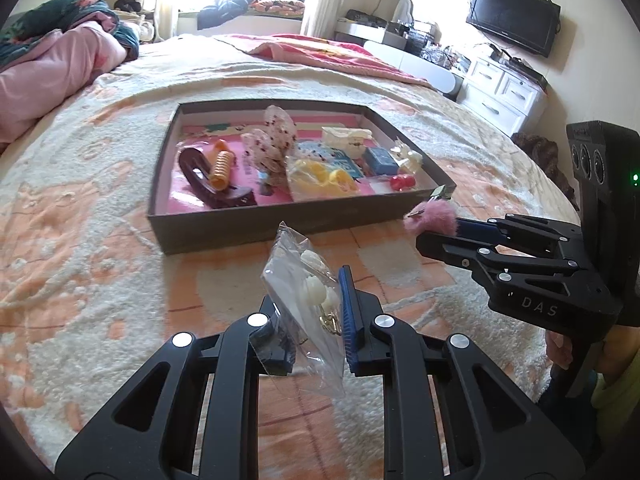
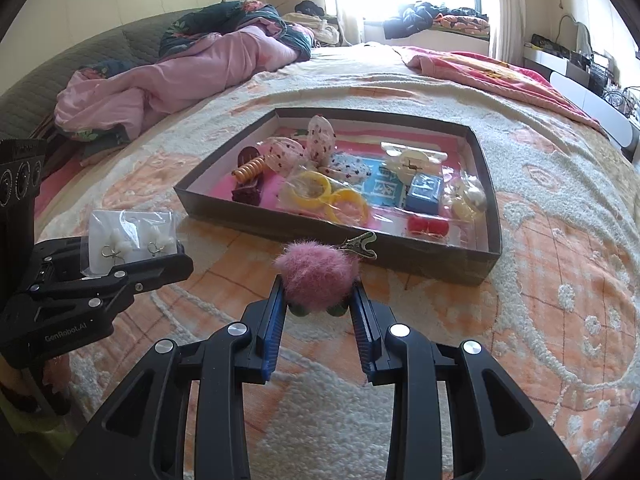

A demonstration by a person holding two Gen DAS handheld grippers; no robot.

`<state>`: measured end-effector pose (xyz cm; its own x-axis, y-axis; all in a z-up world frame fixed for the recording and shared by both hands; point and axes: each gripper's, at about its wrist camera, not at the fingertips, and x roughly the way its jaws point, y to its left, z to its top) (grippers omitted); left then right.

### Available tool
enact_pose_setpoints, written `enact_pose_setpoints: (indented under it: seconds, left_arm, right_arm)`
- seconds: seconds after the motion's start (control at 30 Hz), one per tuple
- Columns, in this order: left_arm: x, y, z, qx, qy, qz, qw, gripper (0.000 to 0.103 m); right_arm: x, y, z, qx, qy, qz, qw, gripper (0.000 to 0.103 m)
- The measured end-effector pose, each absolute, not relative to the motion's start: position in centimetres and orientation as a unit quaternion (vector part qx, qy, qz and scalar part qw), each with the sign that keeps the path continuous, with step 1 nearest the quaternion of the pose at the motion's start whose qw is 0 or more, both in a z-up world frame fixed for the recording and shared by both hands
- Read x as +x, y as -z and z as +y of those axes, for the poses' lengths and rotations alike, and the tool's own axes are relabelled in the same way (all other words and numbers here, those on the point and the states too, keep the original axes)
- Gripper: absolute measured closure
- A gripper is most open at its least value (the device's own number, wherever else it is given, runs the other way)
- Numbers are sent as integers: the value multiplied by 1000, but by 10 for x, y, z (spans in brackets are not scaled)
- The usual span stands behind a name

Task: Organize jewelry
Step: 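Carry the earring bag and pom-pom clip into the tray and open both tools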

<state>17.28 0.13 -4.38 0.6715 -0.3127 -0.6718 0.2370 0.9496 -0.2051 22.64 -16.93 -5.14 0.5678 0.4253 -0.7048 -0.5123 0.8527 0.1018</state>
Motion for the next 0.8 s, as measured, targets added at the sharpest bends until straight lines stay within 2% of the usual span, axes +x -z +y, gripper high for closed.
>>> enact_pose_setpoints:
  seconds: [0.37,0.8]
  left_arm:
    - [199,18,23,-52,134,343,928,92]
    - [253,17,29,-52,113,340,932,92]
  right_arm:
    - [246,39,-163,-47,-253,364,895,73]
    - [297,33,-163,-29,-216,353,910,73]
